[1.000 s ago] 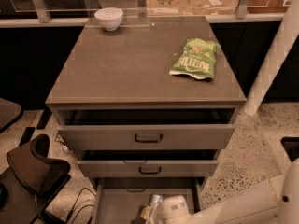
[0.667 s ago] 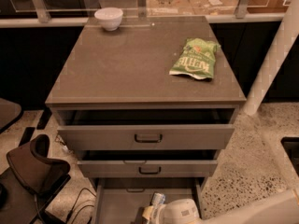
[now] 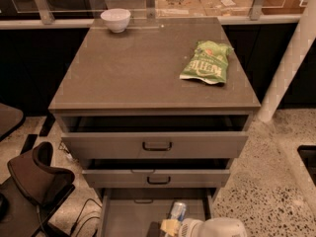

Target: Pick redbull can from bottom drawer and place on counter

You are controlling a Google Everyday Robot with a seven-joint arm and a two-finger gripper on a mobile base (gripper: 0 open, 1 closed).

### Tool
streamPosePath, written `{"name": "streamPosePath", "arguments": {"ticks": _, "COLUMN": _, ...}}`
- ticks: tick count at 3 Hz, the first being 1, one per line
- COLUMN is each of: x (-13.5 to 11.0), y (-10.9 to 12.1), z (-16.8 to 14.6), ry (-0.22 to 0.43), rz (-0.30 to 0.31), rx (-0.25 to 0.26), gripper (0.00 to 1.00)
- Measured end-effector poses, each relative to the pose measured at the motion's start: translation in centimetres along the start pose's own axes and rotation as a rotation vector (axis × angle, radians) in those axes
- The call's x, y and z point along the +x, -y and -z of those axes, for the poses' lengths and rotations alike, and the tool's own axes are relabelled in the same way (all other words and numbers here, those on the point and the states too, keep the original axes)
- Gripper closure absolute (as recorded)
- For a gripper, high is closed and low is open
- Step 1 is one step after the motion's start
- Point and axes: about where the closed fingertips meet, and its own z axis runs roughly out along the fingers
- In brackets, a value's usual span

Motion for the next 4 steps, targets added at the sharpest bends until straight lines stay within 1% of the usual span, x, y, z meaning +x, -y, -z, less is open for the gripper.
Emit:
{"name": "streamPosePath", "arguments": {"ticks": 1, "x": -0.8, "y": 1.3, "z": -0.2, "ry": 0.028, "rz": 0.001, "rx": 0.039, "gripper": 1.0}}
{"name": "streamPosePath", "arguments": {"ticks": 2, "x": -0.8, "y": 1.3, "z": -0.2, "ry": 0.028, "rz": 0.001, "rx": 0.039, "gripper": 1.0}}
{"name": "streamPosePath", "arguments": {"ticks": 3, "x": -0.3, "y": 2.4, "z": 0.0, "ry": 0.046, "rz": 0.004, "rx": 0.073, "gripper": 1.0}}
{"name": "streamPosePath", "arguments": {"ticks": 4, "x": 1.0, "y": 5.0, "z": 1.2, "ry": 0.072, "rz": 0.005, "rx": 0.145, "gripper": 1.0}}
